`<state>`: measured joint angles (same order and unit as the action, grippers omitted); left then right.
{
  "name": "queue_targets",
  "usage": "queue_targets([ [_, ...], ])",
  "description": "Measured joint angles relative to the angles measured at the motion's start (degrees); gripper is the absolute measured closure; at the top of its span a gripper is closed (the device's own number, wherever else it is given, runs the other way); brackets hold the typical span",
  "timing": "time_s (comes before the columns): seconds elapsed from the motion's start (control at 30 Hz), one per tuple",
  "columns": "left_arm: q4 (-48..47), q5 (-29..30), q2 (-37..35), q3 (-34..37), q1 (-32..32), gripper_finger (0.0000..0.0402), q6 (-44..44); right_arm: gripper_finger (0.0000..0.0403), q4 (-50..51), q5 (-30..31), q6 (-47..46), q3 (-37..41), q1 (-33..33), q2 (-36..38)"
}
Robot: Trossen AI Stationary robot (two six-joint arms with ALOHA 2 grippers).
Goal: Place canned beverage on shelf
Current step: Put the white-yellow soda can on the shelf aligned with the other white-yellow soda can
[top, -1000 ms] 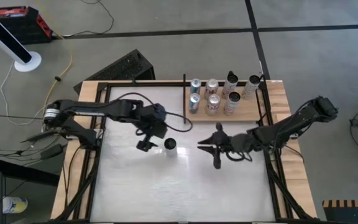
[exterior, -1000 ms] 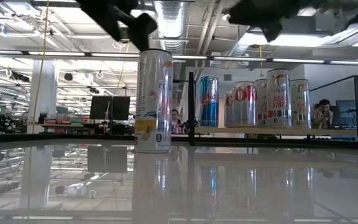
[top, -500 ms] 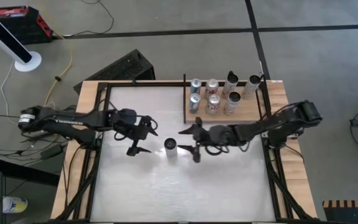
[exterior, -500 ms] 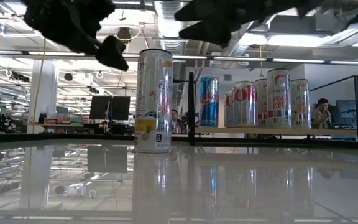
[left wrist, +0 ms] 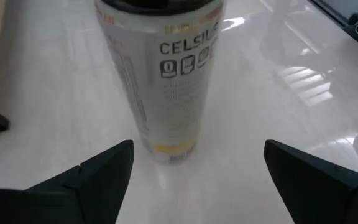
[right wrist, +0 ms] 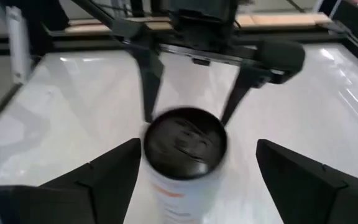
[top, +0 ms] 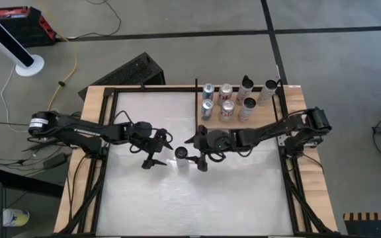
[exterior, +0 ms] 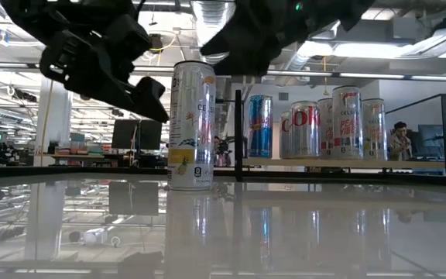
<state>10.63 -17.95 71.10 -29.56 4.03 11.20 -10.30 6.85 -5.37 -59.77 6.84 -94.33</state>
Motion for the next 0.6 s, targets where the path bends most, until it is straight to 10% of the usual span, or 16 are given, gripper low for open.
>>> queue_targets([
  [0.6, 6.26, -6.78, 4.95, 0.00, 1.60, 0.0079, -1.40, 0.0052, -2.80, -5.51, 3.36, -0.07, -0.69, -2.49],
])
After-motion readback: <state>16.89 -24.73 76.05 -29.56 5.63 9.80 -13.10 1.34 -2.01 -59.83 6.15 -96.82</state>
